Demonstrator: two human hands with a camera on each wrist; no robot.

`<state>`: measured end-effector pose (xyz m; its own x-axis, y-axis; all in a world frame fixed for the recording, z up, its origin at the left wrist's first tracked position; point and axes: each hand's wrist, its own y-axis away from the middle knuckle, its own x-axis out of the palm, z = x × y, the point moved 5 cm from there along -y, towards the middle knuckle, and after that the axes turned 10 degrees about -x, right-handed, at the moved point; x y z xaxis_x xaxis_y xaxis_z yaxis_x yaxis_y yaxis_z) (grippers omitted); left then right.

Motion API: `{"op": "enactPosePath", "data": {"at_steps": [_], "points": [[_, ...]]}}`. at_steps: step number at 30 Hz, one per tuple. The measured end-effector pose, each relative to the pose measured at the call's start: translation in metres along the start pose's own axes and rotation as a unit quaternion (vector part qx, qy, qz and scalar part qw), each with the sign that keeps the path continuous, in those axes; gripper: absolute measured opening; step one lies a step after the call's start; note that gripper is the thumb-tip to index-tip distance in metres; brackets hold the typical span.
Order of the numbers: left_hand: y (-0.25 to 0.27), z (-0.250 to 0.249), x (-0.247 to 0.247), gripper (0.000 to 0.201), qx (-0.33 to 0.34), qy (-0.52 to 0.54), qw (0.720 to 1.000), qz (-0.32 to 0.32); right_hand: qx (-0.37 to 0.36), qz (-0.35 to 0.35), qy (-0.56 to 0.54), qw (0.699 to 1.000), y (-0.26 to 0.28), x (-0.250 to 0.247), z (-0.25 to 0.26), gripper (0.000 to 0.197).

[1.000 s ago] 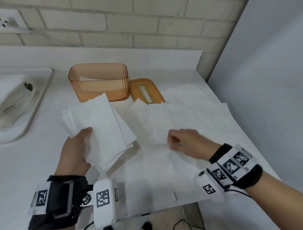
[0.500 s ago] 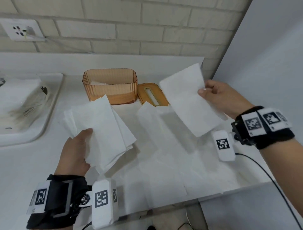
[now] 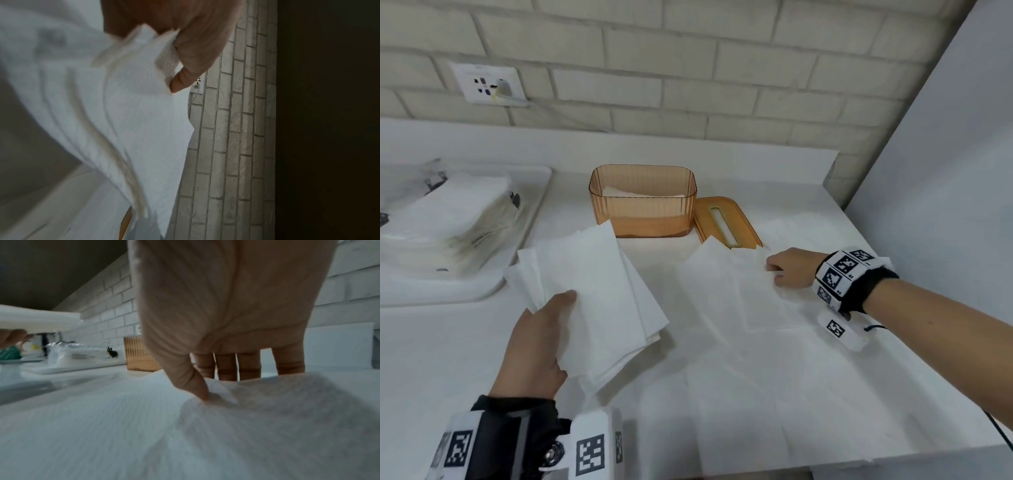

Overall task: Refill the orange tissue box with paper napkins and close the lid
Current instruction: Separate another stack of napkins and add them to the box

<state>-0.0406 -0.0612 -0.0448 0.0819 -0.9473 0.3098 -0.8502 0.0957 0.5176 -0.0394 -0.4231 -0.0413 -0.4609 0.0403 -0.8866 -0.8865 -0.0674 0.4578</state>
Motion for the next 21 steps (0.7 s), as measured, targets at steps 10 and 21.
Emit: {"op": "enactPosePath", "data": {"at_steps": [10, 21], "points": [[-0.009, 0.001, 0.010, 0.023, 0.009, -0.004, 1.000, -0.017, -0.027, -0.103, -0.063, 0.992, -0.013, -0.003, -0.015, 0.011], [-0.024, 0.000, 0.031, 0.017, 0.003, 0.000, 1.000, -0.006, -0.059, -0.071, 0.031, 0.995, -0.015, 0.002, -0.011, 0.007]]}}
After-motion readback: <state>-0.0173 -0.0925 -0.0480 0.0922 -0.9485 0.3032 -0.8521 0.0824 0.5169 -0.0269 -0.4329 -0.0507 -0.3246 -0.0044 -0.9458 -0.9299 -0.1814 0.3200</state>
